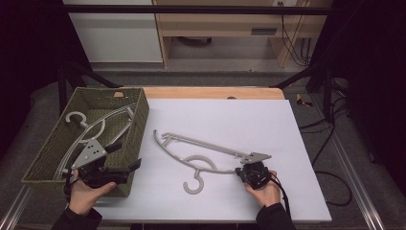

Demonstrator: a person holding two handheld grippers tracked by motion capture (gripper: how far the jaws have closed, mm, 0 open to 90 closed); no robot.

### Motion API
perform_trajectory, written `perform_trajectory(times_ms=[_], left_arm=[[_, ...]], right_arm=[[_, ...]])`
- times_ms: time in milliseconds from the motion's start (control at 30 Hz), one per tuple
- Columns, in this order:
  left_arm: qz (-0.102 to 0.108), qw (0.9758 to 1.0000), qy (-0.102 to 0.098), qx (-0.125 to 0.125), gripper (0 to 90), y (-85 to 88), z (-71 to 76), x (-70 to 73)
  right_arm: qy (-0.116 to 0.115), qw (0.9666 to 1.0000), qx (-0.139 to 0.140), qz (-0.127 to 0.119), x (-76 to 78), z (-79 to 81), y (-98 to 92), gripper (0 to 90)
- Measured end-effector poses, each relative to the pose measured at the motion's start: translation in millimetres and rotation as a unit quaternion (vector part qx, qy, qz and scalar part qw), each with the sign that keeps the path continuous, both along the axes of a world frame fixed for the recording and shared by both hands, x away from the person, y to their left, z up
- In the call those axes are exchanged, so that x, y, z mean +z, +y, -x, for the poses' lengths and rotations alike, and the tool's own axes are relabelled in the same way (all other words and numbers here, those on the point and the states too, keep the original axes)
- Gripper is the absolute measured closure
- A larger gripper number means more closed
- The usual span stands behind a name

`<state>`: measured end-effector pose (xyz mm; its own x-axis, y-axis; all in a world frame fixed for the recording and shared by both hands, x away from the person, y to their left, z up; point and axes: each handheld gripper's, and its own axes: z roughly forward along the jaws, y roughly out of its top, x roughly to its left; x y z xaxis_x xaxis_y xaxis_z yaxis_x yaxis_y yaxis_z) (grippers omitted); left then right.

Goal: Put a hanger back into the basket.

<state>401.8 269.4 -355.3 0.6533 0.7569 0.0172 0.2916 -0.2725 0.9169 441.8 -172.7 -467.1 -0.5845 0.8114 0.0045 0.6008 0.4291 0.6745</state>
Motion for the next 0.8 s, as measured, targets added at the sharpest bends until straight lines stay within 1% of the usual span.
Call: perform_trajectory(times_ms=[33, 133, 167, 200, 233, 267, 333, 367, 400, 467, 500, 533, 567, 600, 633, 733, 767, 800], left_arm=[[-0.002, 1.0, 0.001, -0.002, 11.8, -0.9, 0.0, -0.1], [-0.005, 0.9999, 0.002, -0.01, 11.9, -4.9, -0.4, -0.3], [-0.007, 0.9999, 0.004, -0.013, 12.0, -6.6, -0.6, -0.3], [-0.012, 0.9998, 0.004, -0.017, 12.2, -9.5, -0.9, -0.1], [-0.022, 0.9994, 0.003, -0.026, 12.5, -14.1, -1.6, 0.7], [-0.027, 0.9991, 0.004, -0.032, 13.1, -17.4, -2.2, 1.2], [-0.045, 0.9979, 0.006, -0.047, 13.4, -29.2, -4.9, 2.7], [-0.059, 0.9966, 0.009, -0.057, 13.4, -36.1, -7.0, 3.6], [-0.07, 0.9955, 0.008, -0.064, 13.6, -43.8, -9.1, 4.3], [-0.092, 0.9924, 0.015, -0.081, 14.2, -60.4, -14.5, 4.8], [-0.101, 0.9906, 0.02, -0.089, 14.2, -70.9, -17.8, 3.5], [-0.106, 0.9896, 0.023, -0.095, 14.3, -76.9, -19.9, 2.1], [-0.106, 0.9885, 0.031, -0.103, 14.5, -85.3, -22.3, -0.9], [-0.111, 0.9872, 0.035, -0.109, 14.5, -95.2, -25.5, -5.3], [-0.116, 0.9864, 0.037, -0.11, 15.0, -100.9, -27.5, -8.1], [-0.132, 0.9818, 0.056, -0.125, 15.2, -120.8, -37.8, -21.8], [-0.144, 0.9796, 0.061, -0.127, 15.7, -125.8, -42.4, -27.3], [-0.161, 0.9757, 0.072, -0.13, 15.6, -130.9, -49.4, -34.9]], right_arm=[[-0.003, 1.0, -0.008, 0.001, -0.3, -3.0, -2.4, 90.0], [-0.013, 0.9994, -0.032, -0.006, -1.8, -12.4, -10.3, 90.0], [-0.015, 0.9989, -0.043, -0.013, -2.8, -15.4, -12.3, 90.0], [-0.016, 0.9988, -0.044, -0.016, -3.2, -17.0, -13.3, 90.0], [-0.015, 0.9986, -0.046, -0.019, -3.2, -17.5, -14.0, 90.0], [-0.016, 0.9985, -0.046, -0.023, -3.2, -16.7, -13.5, 88.6], [-0.019, 0.9987, -0.035, -0.032, -0.5, -13.0, -12.8, 83.2], [-0.024, 0.9986, -0.028, -0.038, 2.3, -10.0, -12.2, 79.4], [-0.031, 0.9982, -0.018, -0.049, 5.2, -6.9, -11.7, 74.8], [-0.043, 0.9969, -0.003, -0.066, 11.3, 1.4, -11.1, 63.2], [-0.054, 0.9963, 0.003, -0.067, 14.1, 5.4, -10.8, 57.3], [-0.065, 0.9951, 0.011, -0.074, 17.4, 11.4, -11.3, 53.3], [-0.071, 0.9939, 0.019, -0.082, 19.0, 14.4, -12.0, 49.5], [-0.077, 0.993, 0.017, -0.088, 20.6, 18.0, -12.7, 45.8], [-0.085, 0.9917, 0.021, -0.094, 22.5, 22.2, -14.0, 42.0], [-0.098, 0.9896, 0.021, -0.103, 24.9, 28.7, -18.0, 37.0], [-0.102, 0.9892, 0.019, -0.104, 25.6, 30.6, -19.7, 36.1], [-0.102, 0.9889, 0.018, -0.107, 26.1, 32.3, -21.3, 35.3]])
